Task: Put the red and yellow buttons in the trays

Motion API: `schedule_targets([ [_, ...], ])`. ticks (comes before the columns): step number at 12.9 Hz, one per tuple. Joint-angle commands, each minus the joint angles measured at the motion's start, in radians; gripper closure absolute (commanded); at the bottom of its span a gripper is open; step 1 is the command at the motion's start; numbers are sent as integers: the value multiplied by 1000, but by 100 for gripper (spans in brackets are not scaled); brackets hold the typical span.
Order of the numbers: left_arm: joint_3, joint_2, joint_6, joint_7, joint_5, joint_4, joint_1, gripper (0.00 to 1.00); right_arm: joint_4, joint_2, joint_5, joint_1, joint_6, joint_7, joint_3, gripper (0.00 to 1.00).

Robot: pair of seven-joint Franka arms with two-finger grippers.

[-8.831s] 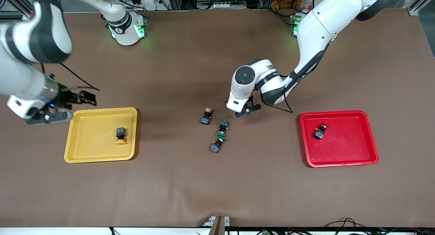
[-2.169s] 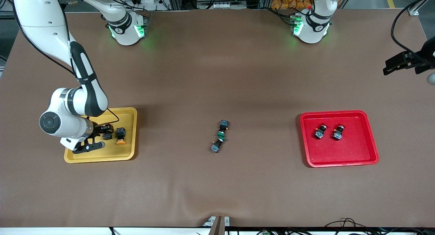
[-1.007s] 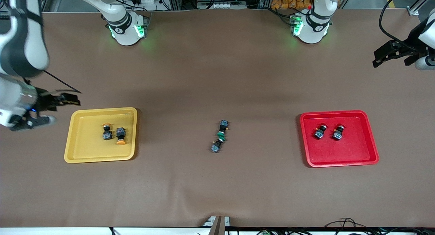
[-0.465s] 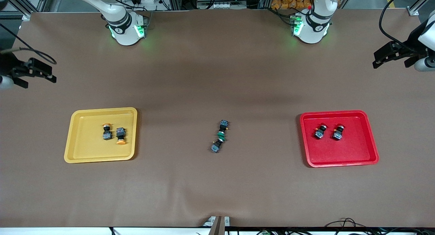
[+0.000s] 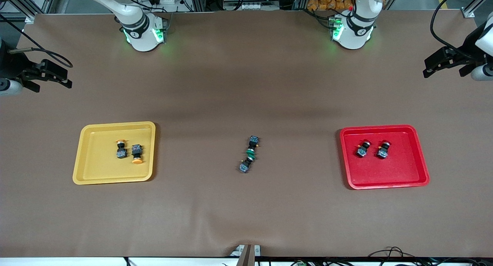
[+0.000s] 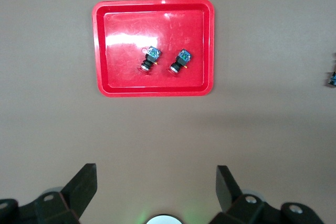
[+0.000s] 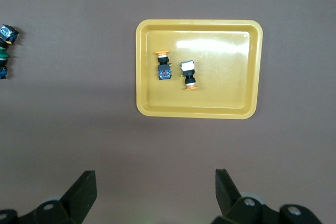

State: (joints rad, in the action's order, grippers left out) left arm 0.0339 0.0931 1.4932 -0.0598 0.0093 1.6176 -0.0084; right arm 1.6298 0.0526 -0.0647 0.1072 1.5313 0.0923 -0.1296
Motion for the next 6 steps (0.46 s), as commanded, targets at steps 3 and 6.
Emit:
schedule_targets([
  [3, 1, -12, -24, 17, -9, -27, -1, 0, -33, -11, 16, -4, -23, -97, 42, 0],
  [6, 1, -12, -30, 18, -9, -27, 1, 0, -37, -13, 23, 3, -25, -97, 45, 0],
])
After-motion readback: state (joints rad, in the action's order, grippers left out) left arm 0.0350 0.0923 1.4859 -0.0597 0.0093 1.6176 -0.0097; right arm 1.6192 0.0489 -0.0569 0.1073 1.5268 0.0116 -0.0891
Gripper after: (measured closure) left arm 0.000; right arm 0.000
